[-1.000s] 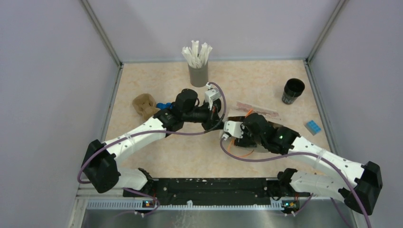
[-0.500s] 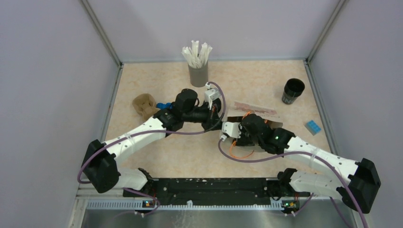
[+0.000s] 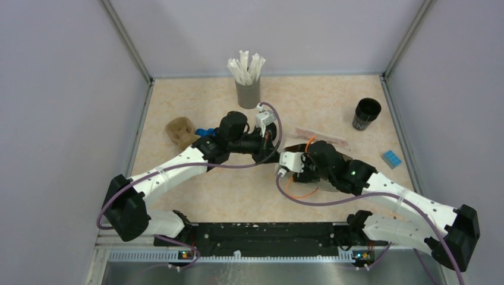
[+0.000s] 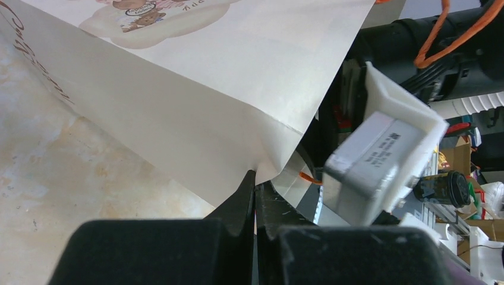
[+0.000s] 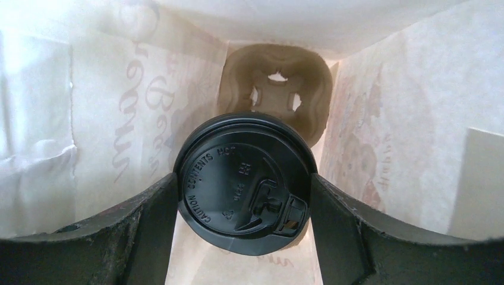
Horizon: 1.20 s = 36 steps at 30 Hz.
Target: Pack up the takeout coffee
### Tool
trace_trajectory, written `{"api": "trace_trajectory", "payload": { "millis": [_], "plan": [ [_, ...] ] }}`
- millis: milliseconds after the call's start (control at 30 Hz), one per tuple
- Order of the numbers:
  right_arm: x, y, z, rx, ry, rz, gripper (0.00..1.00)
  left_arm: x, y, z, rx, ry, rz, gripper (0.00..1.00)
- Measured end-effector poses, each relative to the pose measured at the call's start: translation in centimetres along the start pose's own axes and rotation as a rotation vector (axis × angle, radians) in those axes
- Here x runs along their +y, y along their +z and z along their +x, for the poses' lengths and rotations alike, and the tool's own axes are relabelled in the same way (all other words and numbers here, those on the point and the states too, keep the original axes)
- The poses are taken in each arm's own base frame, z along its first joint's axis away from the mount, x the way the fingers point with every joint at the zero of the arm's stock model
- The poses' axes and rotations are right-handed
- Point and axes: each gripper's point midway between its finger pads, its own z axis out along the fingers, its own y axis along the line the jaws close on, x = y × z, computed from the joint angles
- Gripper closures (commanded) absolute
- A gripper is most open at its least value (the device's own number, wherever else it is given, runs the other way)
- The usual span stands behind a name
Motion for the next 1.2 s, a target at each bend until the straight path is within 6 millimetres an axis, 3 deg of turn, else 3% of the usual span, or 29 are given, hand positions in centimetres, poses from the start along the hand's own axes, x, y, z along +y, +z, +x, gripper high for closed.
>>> {"api": "trace_trajectory", "payload": {
  "millis": [200, 500, 833, 1200],
  "plan": [
    [0.2, -0.1, -1.3, -0.061, 0.007, -0.028, 0.34, 0.0, 0.0, 0.0, 0.000, -0.009, -0.004, 1.00],
    [0.1, 1.6, -2.0, -0.069, 0.006, -0.023, 0.34, 0.0, 0.0, 0.0, -0.001, -0.027, -0.007, 1.00],
    [-0.5, 3.0, -0.3, -0.008, 0.019, 0.085, 0.34, 0.8, 0.0, 0.0, -0.007, -0.047, -0.048, 1.00],
    [-0.1, 1.8, -0.4, -0.018, 0.007, 0.033, 0.34, 0.4, -0.1, -0.3, -0.007, -0.043, -0.034, 1.00]
  ]
}}
